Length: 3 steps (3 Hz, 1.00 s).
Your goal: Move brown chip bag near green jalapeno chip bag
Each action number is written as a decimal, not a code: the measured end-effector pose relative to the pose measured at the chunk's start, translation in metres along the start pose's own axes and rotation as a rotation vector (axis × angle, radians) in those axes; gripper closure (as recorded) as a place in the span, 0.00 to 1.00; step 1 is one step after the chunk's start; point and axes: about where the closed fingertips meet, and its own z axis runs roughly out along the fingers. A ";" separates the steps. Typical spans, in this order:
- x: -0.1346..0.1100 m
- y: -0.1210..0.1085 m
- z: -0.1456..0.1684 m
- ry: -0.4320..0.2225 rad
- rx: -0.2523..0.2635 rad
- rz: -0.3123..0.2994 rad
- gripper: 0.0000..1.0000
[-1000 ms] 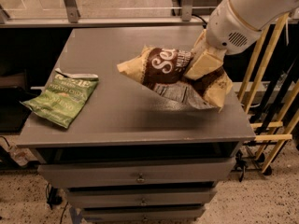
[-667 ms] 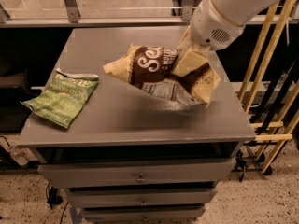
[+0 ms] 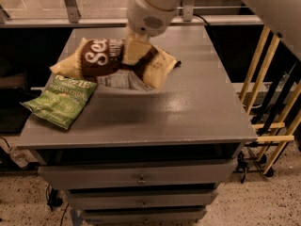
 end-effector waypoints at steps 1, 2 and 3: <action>-0.045 -0.016 0.024 -0.007 -0.010 -0.073 1.00; -0.082 -0.037 0.042 -0.036 -0.017 -0.137 1.00; -0.110 -0.051 0.060 -0.074 -0.021 -0.178 1.00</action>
Offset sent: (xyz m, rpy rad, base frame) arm 0.0584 0.1412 0.0138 0.0087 -0.0646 0.2160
